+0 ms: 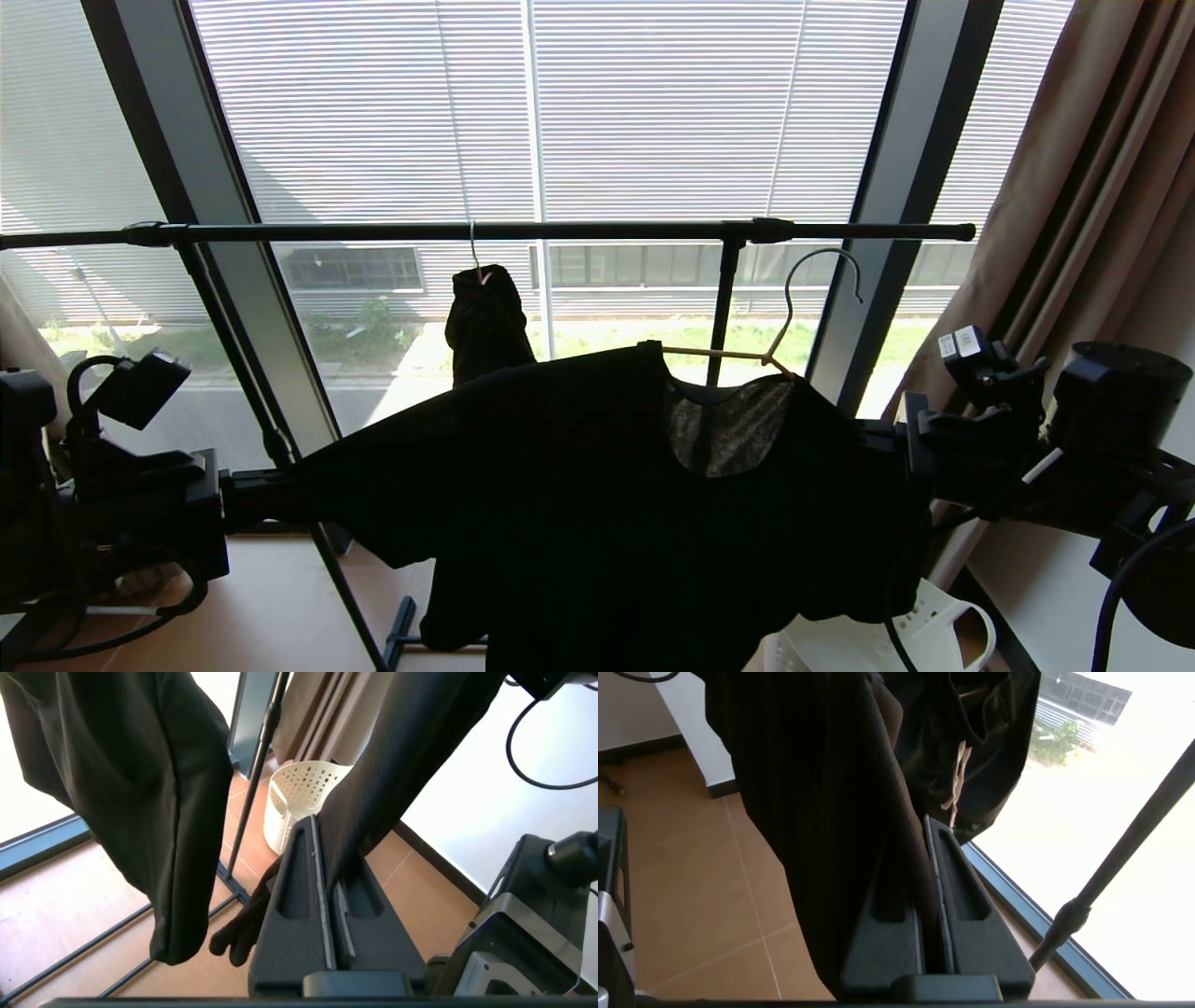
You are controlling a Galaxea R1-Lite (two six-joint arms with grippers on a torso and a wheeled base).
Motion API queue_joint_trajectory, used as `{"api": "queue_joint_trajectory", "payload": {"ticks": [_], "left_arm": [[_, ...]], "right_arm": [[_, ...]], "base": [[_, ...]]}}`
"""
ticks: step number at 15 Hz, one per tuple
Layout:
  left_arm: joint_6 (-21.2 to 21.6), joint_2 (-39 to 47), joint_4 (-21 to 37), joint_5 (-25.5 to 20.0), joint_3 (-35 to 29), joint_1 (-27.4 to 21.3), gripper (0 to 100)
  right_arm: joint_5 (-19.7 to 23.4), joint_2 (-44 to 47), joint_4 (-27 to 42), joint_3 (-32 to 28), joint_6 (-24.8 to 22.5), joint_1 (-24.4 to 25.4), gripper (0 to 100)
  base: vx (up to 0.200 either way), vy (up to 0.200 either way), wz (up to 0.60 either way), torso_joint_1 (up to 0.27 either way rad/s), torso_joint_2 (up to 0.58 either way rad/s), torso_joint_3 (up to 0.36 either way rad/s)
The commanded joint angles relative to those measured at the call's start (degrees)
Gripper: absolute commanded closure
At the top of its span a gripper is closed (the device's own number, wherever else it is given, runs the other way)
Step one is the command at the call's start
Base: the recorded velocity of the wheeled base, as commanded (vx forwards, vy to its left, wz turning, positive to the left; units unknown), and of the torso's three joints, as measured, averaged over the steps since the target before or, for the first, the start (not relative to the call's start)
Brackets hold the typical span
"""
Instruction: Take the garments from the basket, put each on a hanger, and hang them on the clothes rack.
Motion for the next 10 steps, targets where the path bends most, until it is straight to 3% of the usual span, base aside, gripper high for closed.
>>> {"api": "queue_joint_trajectory", "payload": {"ticks": [1, 5, 10], "left_arm": [[-0.01, 0.09, -0.07, 0.03, 0.02, 0.01, 100], [0.17, 0.09, -0.07, 0.03, -0.24, -0.08, 100], [-0.01, 0.88, -4.91, 0.03, 1.87, 0.01, 100]], "right_arm": [[0.02, 0.03, -0.02, -0.05, -0.01, -0.09, 100], [0.02, -0.06, -0.02, -0.05, -0.01, -0.18, 100], [0.28, -0.14, -0.02, -0.05, -0.01, -0.44, 100]], "base": [[0.0, 0.0, 0.0, 0.0, 0.0, 0.0], [0.0, 0.0, 0.0, 0.0, 0.0, 0.0], [0.0, 0.0, 0.0, 0.0, 0.0, 0.0]]}}
